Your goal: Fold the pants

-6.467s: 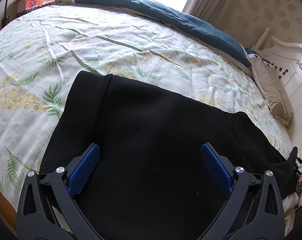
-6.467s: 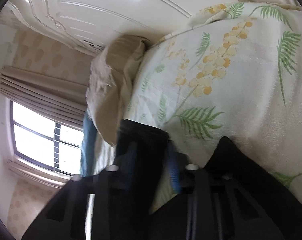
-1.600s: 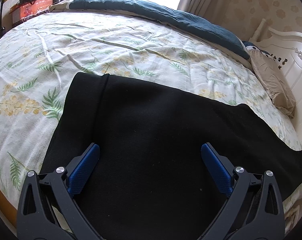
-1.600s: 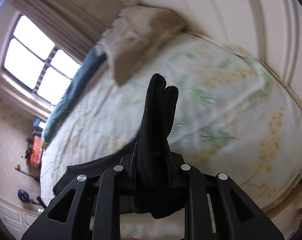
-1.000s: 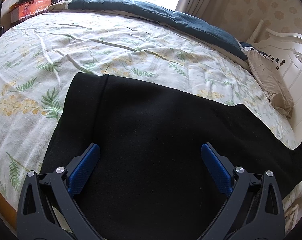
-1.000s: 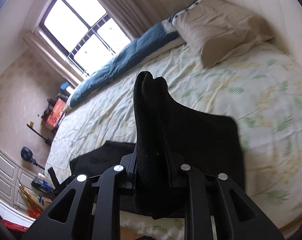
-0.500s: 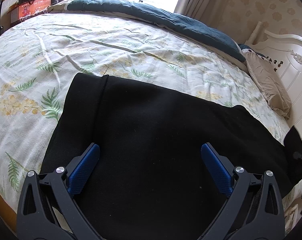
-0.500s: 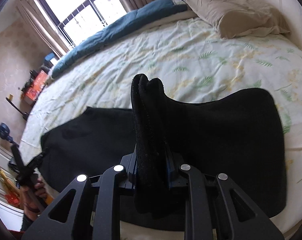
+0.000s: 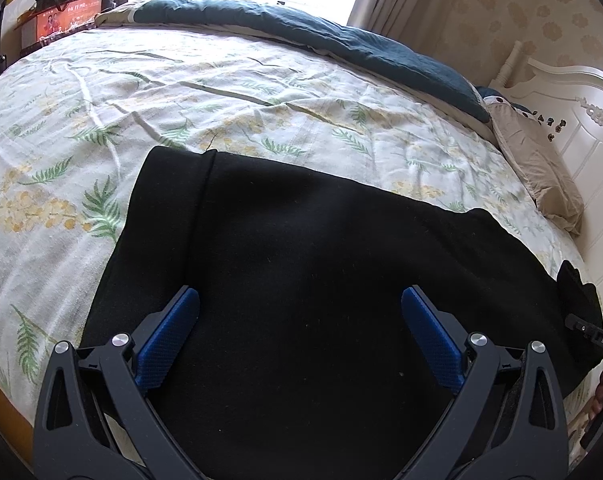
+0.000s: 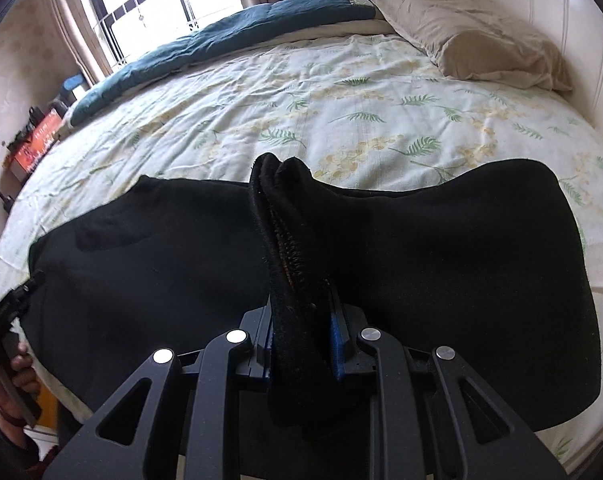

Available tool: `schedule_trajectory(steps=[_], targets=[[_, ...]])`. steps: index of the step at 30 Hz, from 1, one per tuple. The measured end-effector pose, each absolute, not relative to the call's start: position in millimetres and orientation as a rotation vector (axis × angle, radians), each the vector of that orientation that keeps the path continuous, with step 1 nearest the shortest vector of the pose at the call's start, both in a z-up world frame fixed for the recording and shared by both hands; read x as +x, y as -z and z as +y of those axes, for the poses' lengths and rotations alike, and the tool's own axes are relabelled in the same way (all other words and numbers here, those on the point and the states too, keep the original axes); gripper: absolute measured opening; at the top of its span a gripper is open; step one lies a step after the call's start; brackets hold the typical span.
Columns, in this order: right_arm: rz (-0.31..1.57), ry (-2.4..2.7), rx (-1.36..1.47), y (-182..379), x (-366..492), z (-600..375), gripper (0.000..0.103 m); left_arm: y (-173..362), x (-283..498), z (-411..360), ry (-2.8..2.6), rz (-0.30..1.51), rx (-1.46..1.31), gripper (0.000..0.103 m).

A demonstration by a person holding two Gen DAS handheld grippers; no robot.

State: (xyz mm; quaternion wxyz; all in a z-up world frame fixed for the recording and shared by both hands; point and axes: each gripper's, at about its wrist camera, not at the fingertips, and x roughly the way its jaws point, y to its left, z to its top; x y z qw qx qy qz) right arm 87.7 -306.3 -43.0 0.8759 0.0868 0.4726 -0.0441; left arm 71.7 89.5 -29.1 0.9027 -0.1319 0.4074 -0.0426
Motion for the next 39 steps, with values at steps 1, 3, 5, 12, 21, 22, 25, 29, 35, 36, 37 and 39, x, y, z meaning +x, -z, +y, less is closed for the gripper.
schedule_trajectory(steps=[1, 3, 5, 12, 21, 22, 25, 29, 35, 36, 37, 39], targets=[[0.986, 0.095, 0.173, 43.7, 87.3, -304.8, 0.023, 29.3, 71.4, 89.6, 0.089, 0.842, -0.272, 0.101], [0.986, 0.095, 0.165, 44.1, 87.0, -303.2, 0.024, 29.2, 72.1, 88.9, 0.088, 0.842, -0.271, 0.101], [0.985, 0.099, 0.156, 44.2, 86.7, -300.7, 0.025, 29.2, 72.0, 88.7, 0.087, 0.841, -0.268, 0.101], [0.980, 0.127, 0.089, 44.9, 86.6, -288.7, 0.025, 32.3, 72.5, 88.7, 0.080, 0.837, -0.252, 0.101], [0.955, 0.127, 0.072, 46.0, 85.7, -267.3, 0.043, 32.5, 71.7, 88.6, 0.080, 0.837, -0.250, 0.101], [0.947, 0.107, 0.110, 45.9, 84.2, -264.1, 0.054, 32.6, 72.1, 88.6, 0.080, 0.836, -0.249, 0.101], [0.922, 0.061, 0.118, 45.5, 79.3, -244.7, 0.060, 32.7, 71.6, 88.7, 0.080, 0.836, -0.252, 0.101], [0.876, -0.089, 0.125, 41.3, 69.4, -215.0, 0.069, 33.0, 72.0, 87.9, 0.079, 0.834, -0.241, 0.101], [0.787, -0.307, 0.308, 4.8, 47.1, -241.1, 0.069, 33.0, 71.1, 88.6, 0.088, 0.835, -0.228, 0.101], [0.751, -0.291, 0.330, -6.7, 41.1, -258.1, 0.069, 32.8, 71.8, 89.7, 0.091, 0.835, -0.234, 0.101], [0.698, -0.234, 0.363, -22.4, 33.2, -292.5, 0.069, 33.0, 71.0, 89.7, 0.091, 0.834, -0.235, 0.101], [0.651, -0.153, 0.420, -34.7, 24.0, -342.6, 0.072, 33.4, 71.3, 89.3, 0.087, 0.832, -0.234, 0.101]])
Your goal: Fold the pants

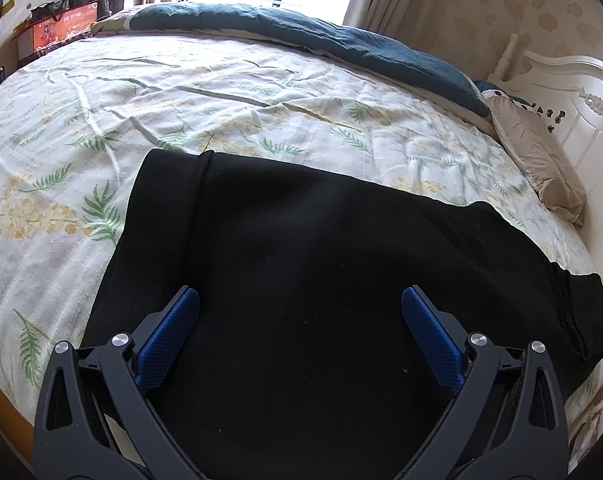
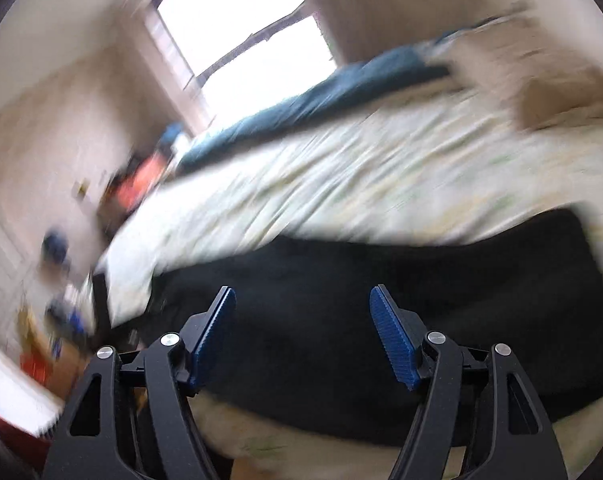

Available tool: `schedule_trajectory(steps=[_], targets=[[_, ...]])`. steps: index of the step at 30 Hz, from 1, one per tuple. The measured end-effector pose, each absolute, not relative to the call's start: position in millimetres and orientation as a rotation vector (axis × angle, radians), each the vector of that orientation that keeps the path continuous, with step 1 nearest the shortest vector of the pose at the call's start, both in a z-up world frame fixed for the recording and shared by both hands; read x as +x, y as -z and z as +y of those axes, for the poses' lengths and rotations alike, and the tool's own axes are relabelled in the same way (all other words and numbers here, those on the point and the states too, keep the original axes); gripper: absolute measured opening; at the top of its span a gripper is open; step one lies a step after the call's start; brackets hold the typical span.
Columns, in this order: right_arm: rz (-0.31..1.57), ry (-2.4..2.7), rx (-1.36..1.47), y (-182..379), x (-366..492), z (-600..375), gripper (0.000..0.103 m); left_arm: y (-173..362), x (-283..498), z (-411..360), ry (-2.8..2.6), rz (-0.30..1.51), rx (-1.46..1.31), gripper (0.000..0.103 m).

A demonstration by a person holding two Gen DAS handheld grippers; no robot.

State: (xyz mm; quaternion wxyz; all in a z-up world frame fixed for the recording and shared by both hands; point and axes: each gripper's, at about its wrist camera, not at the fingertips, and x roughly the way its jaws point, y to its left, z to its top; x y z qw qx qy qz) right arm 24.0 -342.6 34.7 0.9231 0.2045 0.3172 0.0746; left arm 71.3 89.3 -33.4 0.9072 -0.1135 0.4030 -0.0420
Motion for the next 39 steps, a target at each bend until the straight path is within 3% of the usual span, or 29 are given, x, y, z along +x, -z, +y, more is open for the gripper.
schedule_trajectory(steps=[3, 5, 9, 11, 14, 17, 23, 27, 31, 36, 39], targets=[[0.628, 0.022, 0.582, -29.9, 17.0, -443.1, 0.072, 34.4, 70.0, 85.9, 0.075, 0.826, -0.220, 0.101], [0.714, 0.048, 0.720, -1.4, 30.2, -497.8, 0.072, 35.2, 69.6, 84.3, 0.070, 0.822, -0.210, 0.101], [0.790, -0.081, 0.944, 47.8, 58.0, -533.9, 0.071, 35.8, 69.7, 84.8, 0.070, 0.826, -0.215, 0.101], [0.809, -0.104, 0.967, 60.9, 69.9, -535.0, 0.044, 36.1, 70.3, 85.1, 0.070, 0.833, -0.219, 0.101], [0.860, -0.078, 0.921, 71.6, 79.9, -530.1, 0.032, 35.7, 70.4, 84.7, 0.067, 0.838, -0.212, 0.101], [0.863, -0.078, 0.910, 68.5, 78.6, -528.6, 0.032, 36.9, 70.4, 82.2, 0.055, 0.835, -0.194, 0.101], [0.813, -0.169, 0.951, 63.3, 35.6, -534.4, 0.050, 36.0, 68.9, 85.0, 0.069, 0.834, -0.201, 0.101], [0.777, -0.186, 0.906, 63.9, -5.7, -525.7, 0.051, 36.0, 68.0, 85.2, 0.076, 0.832, -0.197, 0.101], [0.773, -0.099, 0.694, 66.6, -15.5, -508.3, 0.039, 35.9, 67.8, 84.9, 0.071, 0.829, -0.194, 0.101], [0.726, -0.051, 0.733, 55.6, -20.1, -509.2, 0.041, 36.0, 67.7, 84.9, 0.073, 0.825, -0.195, 0.101], [0.573, -0.026, 0.762, 29.3, -32.7, -498.7, 0.046, 35.6, 66.9, 83.4, 0.073, 0.823, -0.185, 0.101]])
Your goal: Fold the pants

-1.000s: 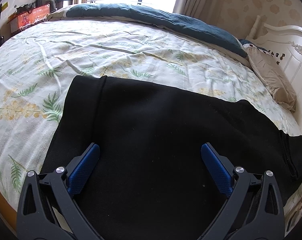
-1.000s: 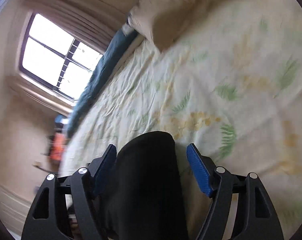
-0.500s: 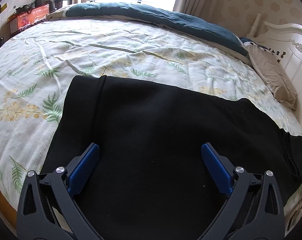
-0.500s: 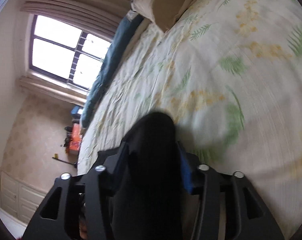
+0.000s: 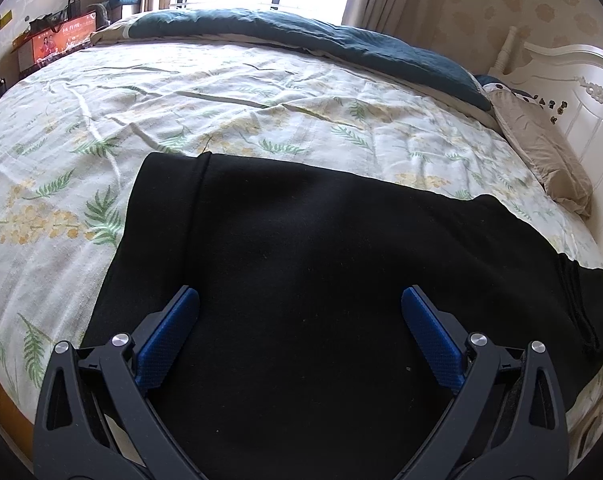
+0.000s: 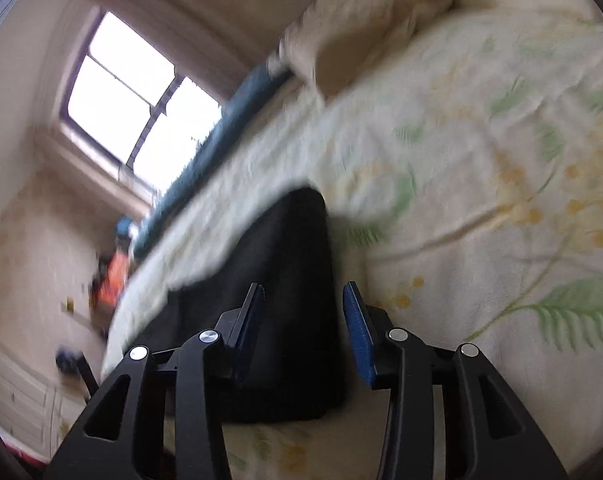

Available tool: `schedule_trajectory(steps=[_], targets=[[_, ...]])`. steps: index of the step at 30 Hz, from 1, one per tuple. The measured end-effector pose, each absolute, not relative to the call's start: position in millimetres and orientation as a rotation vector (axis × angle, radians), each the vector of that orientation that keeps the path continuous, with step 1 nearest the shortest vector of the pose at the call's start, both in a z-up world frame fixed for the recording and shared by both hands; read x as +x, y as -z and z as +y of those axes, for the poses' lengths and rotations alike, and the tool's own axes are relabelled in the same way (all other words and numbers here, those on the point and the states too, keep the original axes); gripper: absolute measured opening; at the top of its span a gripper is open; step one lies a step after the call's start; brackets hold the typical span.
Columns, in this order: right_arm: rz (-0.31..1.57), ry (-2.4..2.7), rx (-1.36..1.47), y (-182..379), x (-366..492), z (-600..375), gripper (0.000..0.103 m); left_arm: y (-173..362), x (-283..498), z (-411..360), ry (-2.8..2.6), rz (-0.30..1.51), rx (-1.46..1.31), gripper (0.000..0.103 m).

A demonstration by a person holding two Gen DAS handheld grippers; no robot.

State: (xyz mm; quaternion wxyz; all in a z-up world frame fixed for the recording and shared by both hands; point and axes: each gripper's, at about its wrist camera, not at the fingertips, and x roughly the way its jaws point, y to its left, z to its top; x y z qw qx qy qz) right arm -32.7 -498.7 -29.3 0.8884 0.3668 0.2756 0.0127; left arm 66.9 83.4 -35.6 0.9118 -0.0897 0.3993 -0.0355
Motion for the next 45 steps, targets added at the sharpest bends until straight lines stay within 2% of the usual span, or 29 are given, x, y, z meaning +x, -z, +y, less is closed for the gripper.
schedule_trajectory(steps=[1, 3, 7, 10, 13, 17, 23, 30, 44, 45], targets=[[0.513, -0.062, 0.785, 20.0, -36.5, -486.5, 0.056, 35.7, 66.6, 82.8, 0.072, 0.821, -0.181, 0.101], [0.460, -0.131, 0.822, 12.8, -33.6, -465.5, 0.069, 35.3, 66.4, 81.7, 0.068, 0.818, -0.178, 0.101], [0.557, -0.300, 0.812, 28.8, 2.0, -401.9, 0.069, 35.4, 66.7, 81.4, 0.067, 0.815, -0.178, 0.101], [0.659, -0.338, 0.816, 63.7, 26.1, -374.8, 0.069, 35.5, 66.5, 80.8, 0.068, 0.815, -0.175, 0.101], [0.577, -0.311, 0.802, 73.1, 24.6, -371.9, 0.069, 33.5, 65.1, 79.4, 0.079, 0.814, -0.161, 0.101], [0.570, -0.316, 0.784, 71.3, 25.3, -371.1, 0.071, 22.9, 56.4, 90.4, 0.116, 0.816, -0.198, 0.101], [0.557, -0.314, 0.753, 68.4, 17.2, -362.9, 0.076, 7.9, 31.7, 154.7, 0.135, 0.785, -0.434, 0.101], [0.550, -0.295, 0.702, 67.3, 17.3, -350.7, 0.083, 30.7, 34.0, 225.9, 0.194, 0.829, -0.698, 0.100], [0.535, -0.280, 0.714, 68.4, 13.6, -350.9, 0.085, 44.3, 92.5, 186.8, 0.490, 0.973, -0.665, 0.100], [0.535, -0.279, 0.713, 68.1, 13.4, -350.9, 0.085, 44.5, 94.5, 183.9, 0.497, 0.981, -0.664, 0.092]])
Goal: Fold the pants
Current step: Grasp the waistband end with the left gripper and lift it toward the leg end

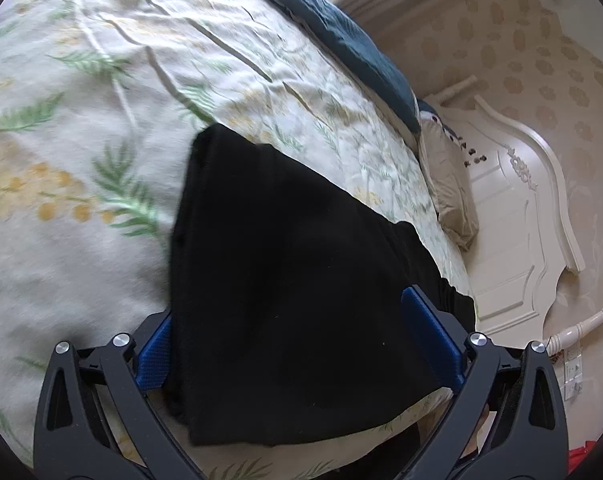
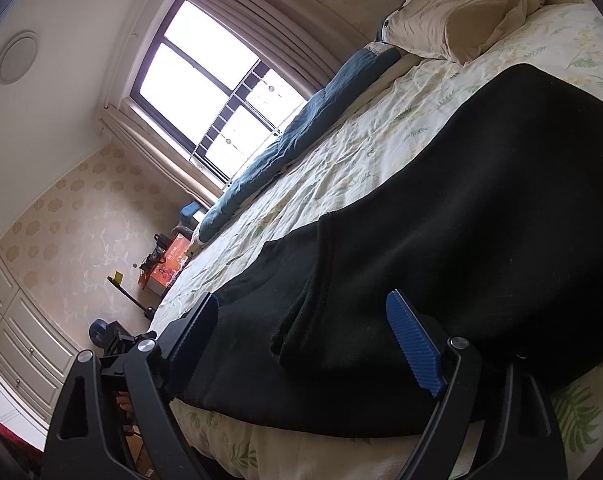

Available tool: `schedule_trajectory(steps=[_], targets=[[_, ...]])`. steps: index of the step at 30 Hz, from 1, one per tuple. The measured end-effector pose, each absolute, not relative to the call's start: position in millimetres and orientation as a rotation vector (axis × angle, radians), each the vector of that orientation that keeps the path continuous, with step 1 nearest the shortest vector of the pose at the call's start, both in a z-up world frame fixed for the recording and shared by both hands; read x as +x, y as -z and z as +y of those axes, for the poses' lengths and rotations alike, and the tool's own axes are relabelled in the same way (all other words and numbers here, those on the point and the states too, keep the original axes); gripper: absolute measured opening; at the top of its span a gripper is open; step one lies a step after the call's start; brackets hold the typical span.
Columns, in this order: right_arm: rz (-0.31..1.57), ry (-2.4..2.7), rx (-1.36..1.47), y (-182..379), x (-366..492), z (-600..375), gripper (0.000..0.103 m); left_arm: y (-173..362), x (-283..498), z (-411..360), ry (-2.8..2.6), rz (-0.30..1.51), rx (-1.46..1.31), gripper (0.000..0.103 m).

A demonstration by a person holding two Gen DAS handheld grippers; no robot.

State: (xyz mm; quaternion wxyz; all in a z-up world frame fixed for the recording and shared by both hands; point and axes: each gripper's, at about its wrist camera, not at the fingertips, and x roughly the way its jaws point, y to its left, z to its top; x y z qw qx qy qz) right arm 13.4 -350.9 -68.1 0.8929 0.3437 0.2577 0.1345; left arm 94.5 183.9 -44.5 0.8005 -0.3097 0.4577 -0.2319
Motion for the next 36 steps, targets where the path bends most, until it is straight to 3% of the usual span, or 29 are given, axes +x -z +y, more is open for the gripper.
schedule_trajectory(steps=[1, 3, 5, 7, 14, 24, 36], targets=[[0.533, -0.279, 0.713, 68.1, 13.1, -350.9, 0.085, 45.1, 95.8, 181.0, 0.510, 0.994, -0.668, 0.069], [0.530, -0.280, 0.711, 68.0, 12.6, -351.4, 0.085, 53.1, 102.8, 173.4, 0.529, 1.061, -0.675, 0.044], [0.527, -0.280, 0.706, 67.9, 12.0, -351.4, 0.085, 53.6, 103.7, 169.1, 0.512, 1.068, -0.640, 0.038], [0.525, -0.278, 0.700, 67.7, 11.6, -351.0, 0.085, 48.4, 102.5, 164.3, 0.512, 1.073, -0.612, 0.023], [0.521, -0.268, 0.683, 65.6, 10.9, -349.7, 0.085, 0.2, 90.9, 150.7, 0.552, 1.002, -0.635, 0.016], [0.510, -0.261, 0.671, 65.1, 10.2, -350.6, 0.085, -94.8, 84.8, 51.0, 0.724, 0.892, -0.485, 0.012], [0.496, -0.279, 0.683, 66.4, 5.4, -353.1, 0.085, -99.8, 84.6, -136.6, 0.748, 0.936, -0.111, 0.012]])
